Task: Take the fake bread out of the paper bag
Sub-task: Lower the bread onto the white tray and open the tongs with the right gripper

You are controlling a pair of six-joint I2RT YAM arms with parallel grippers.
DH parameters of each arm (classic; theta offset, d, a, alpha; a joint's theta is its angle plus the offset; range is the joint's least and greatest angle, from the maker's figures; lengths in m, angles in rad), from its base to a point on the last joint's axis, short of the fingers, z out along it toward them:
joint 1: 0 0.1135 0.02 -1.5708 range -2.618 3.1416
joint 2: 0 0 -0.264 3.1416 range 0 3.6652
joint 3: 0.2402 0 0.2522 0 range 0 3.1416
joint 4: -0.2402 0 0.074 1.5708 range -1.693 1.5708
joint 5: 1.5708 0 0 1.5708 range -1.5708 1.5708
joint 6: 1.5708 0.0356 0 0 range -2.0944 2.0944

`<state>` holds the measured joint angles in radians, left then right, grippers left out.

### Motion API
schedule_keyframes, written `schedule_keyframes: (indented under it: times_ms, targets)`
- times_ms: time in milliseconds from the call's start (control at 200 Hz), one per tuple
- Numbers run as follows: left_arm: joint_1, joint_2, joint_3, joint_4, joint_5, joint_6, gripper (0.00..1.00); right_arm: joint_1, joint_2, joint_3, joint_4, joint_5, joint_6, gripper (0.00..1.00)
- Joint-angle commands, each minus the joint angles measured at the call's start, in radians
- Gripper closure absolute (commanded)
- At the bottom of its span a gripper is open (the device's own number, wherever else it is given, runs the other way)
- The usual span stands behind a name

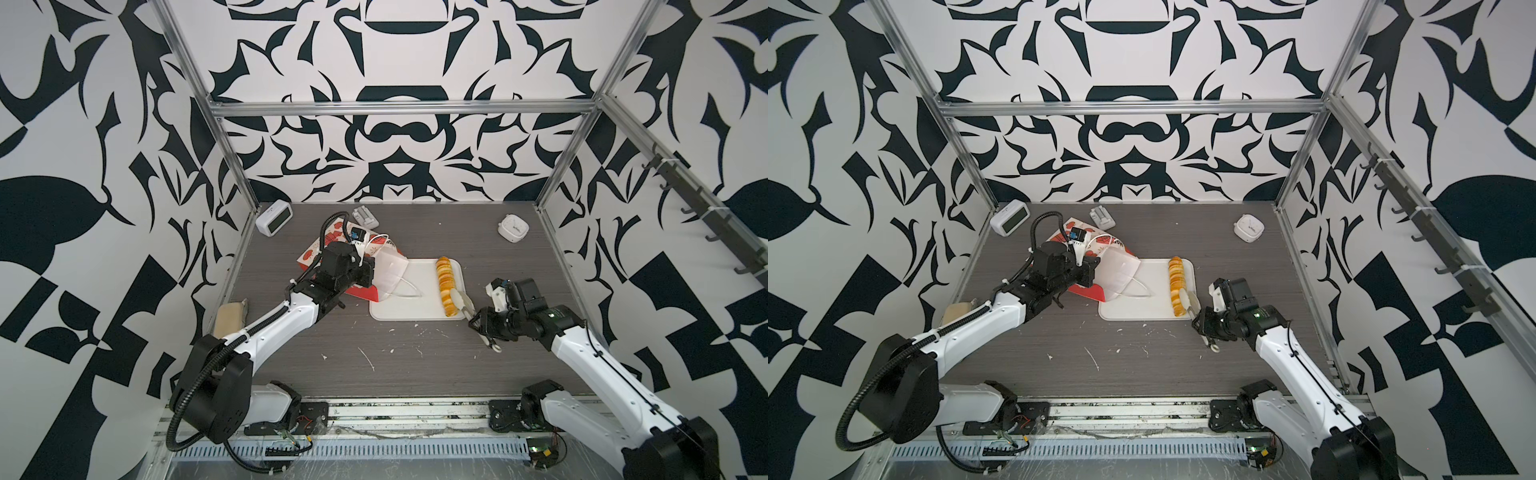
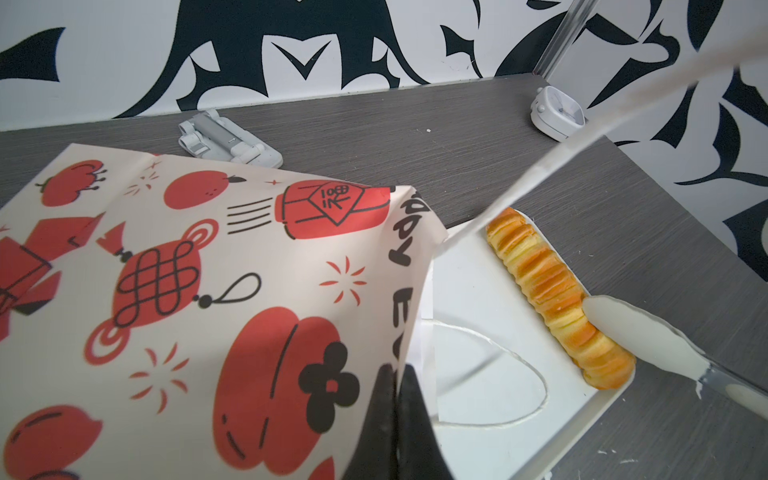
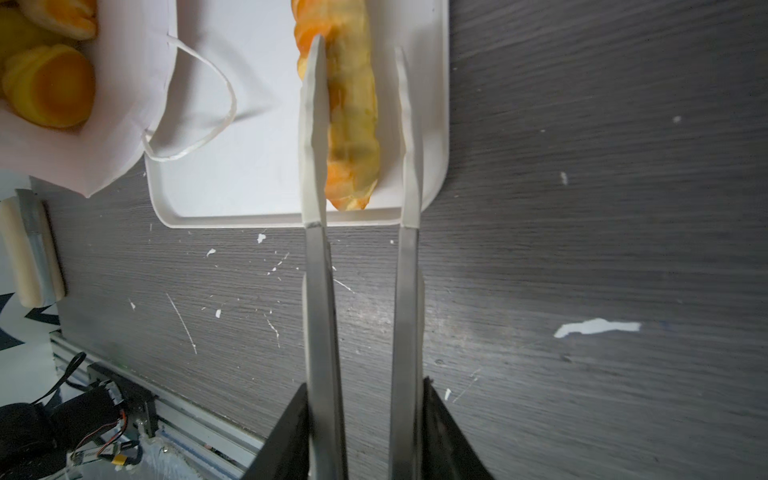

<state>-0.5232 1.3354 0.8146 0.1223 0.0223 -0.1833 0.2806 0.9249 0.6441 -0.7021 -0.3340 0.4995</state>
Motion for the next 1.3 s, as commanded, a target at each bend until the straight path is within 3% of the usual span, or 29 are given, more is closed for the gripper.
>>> schedule_keyframes:
  times_ms: [0,210,495,785,965,1295]
  targets:
    - [0.000,0.007,-0.015,0.013,0.007,-0.015,0.95,-0.004,-0.040,0.080,-0.071,0.067,-0.034,0.59]
    - [-0.001,0.005,-0.014,0.008,0.003,-0.013,0.95,-0.003,-0.061,0.172,-0.140,0.135,-0.072,0.59]
    - [-0.001,0.002,0.001,-0.008,0.003,-0.013,0.95,0.008,0.030,0.171,0.054,-0.053,-0.045,0.63]
    - [-0.001,-0.005,0.021,-0.032,-0.003,-0.008,0.95,0.061,0.152,0.112,0.217,-0.146,-0.013,0.64]
    - [-0.001,-0.003,0.026,-0.033,-0.001,-0.009,0.95,0.058,0.175,0.070,0.246,-0.123,-0.020,0.64]
    - [-0.001,-0.011,0.015,-0.030,-0.002,-0.007,0.95,0.057,0.142,0.074,0.143,-0.008,-0.065,0.64]
